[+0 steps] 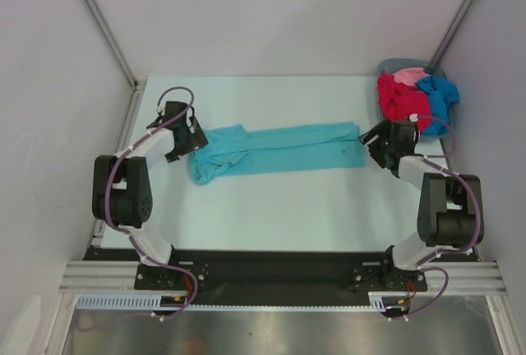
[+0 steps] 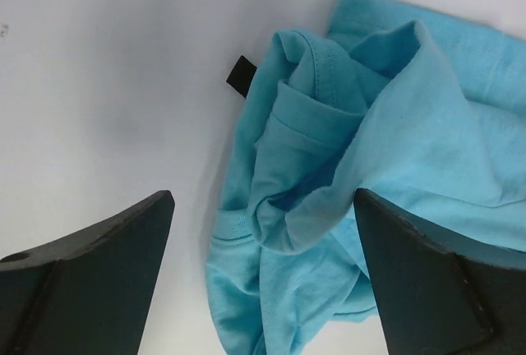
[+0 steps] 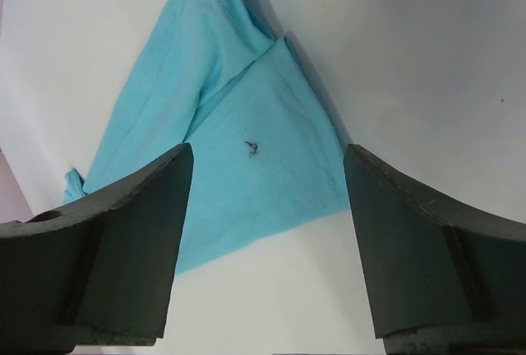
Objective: Fold and stack the t-shirts
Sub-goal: Fold the tshirt
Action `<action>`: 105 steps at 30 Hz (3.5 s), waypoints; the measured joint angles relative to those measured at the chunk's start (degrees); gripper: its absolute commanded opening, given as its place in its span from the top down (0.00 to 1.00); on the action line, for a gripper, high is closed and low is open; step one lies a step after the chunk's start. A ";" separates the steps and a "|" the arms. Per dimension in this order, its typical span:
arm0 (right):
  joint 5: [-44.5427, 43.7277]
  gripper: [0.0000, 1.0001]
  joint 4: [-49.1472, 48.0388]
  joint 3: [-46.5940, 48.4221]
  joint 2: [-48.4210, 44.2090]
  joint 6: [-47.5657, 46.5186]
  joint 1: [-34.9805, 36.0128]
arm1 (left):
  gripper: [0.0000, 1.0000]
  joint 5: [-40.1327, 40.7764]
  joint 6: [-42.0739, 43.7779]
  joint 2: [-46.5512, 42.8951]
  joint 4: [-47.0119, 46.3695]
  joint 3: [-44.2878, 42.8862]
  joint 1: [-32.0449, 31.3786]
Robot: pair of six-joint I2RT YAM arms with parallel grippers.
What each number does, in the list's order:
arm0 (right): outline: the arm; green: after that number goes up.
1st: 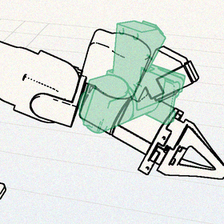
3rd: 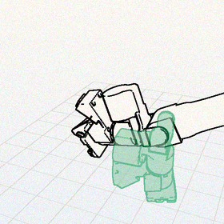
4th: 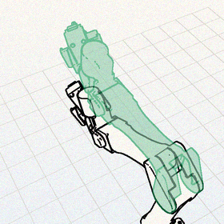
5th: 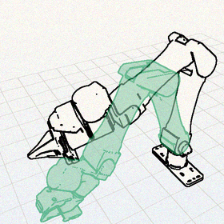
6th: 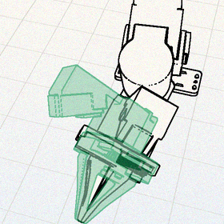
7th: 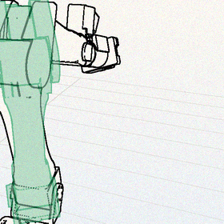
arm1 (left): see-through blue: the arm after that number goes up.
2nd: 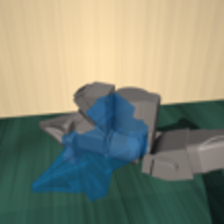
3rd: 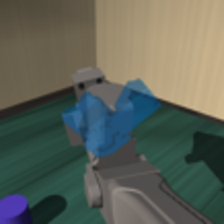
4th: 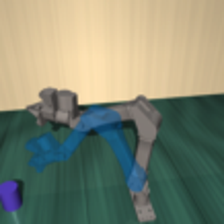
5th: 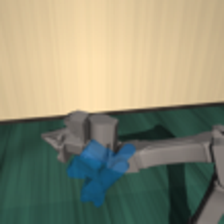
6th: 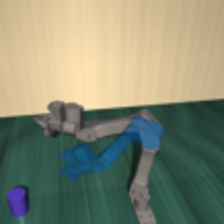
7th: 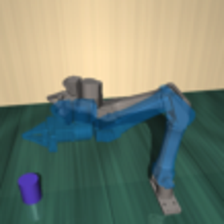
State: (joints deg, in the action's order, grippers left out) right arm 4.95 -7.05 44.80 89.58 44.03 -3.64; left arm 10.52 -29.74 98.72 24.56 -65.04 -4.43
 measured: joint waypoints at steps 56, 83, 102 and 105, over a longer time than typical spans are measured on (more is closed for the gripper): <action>5.68 1.00 -1.77 9.31 16.11 -1.70 2.84 | 1.00 -21.57 3.41 2.47 -3.26 2.91 5.18; -11.93 1.00 3.96 -13.84 -14.05 12.63 37.03 | 1.00 -12.11 4.81 34.73 17.88 -56.54 -9.20; -26.05 0.57 7.39 -13.46 -10.97 24.20 55.08 | 0.33 -6.27 5.49 37.83 21.24 -58.95 -10.43; -26.99 0.39 9.14 -12.24 -10.03 23.91 55.89 | 0.00 -4.04 5.77 36.48 21.29 -58.14 -9.88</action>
State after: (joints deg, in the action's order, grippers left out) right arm -22.04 2.09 32.56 79.55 67.94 52.25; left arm 6.48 -23.97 135.20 45.84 -123.17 -14.31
